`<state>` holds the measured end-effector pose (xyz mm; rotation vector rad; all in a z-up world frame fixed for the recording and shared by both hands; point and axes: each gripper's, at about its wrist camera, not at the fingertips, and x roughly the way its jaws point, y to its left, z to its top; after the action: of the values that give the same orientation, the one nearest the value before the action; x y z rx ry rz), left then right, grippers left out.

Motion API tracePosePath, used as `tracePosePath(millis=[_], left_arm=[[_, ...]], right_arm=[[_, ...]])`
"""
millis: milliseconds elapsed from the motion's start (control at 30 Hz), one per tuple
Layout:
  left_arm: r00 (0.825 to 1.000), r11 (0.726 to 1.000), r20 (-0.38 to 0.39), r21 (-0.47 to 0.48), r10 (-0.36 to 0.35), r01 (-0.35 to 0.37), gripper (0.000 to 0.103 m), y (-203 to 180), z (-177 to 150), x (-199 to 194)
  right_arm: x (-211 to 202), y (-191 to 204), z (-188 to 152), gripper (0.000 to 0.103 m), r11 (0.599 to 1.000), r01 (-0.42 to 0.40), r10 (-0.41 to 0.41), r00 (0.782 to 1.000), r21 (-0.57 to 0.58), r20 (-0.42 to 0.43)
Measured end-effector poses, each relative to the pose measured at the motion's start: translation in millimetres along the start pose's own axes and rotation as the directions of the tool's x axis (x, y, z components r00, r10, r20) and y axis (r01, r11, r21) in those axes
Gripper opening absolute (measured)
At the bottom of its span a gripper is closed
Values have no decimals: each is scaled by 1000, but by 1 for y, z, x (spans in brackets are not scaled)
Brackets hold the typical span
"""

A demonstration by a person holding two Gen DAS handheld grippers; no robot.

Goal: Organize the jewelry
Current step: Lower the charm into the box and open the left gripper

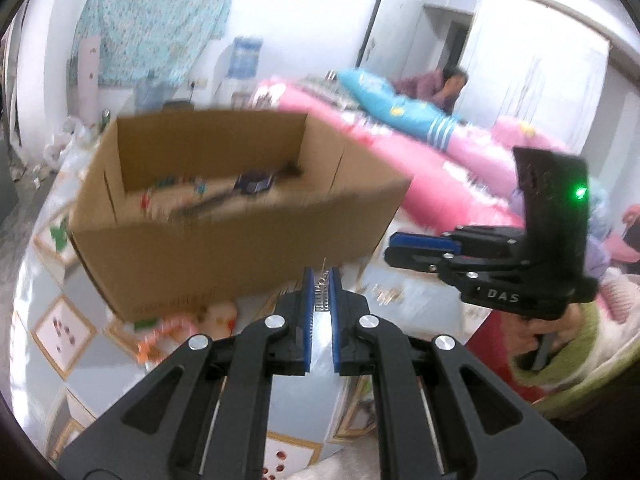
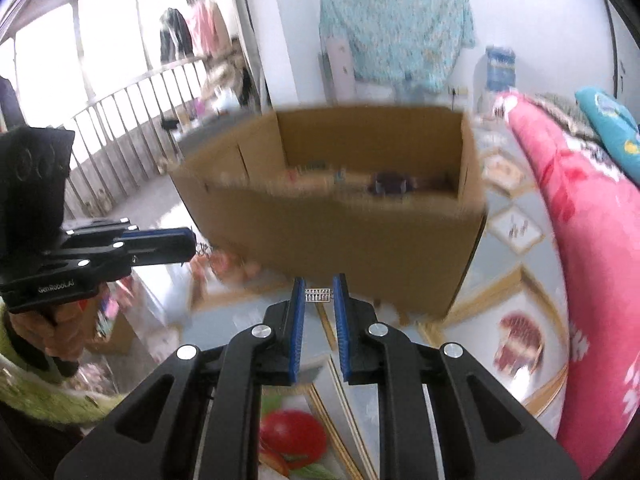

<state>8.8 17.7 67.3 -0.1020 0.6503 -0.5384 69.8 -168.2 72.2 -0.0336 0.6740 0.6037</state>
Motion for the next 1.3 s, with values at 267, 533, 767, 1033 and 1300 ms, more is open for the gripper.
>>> tracePosePath(millis=[267,533,767,1033,1300], left_arm=[[996,999,88,11,-32,31,6,2,61,-14],[992,996,-94,-35,80,-84,6,52,106,50],[963,986,-231,-66,135,-154,6,93,101,95],[947,975,-266,-82,180,-209,15,109,99,103],[947,973,-261,-87,186,-215,19,112,99,99]], right_arm=[[-16,-19,73,15,995,-98,98,988,-9,122],[59,-29,124,15,990,-142,142,984,10,-106],[134,-31,134,15,990,-141,142,938,28,-315],[147,-28,135,19,987,-151,158,929,45,-335],[134,-43,142,20,986,-141,160,946,85,-281]])
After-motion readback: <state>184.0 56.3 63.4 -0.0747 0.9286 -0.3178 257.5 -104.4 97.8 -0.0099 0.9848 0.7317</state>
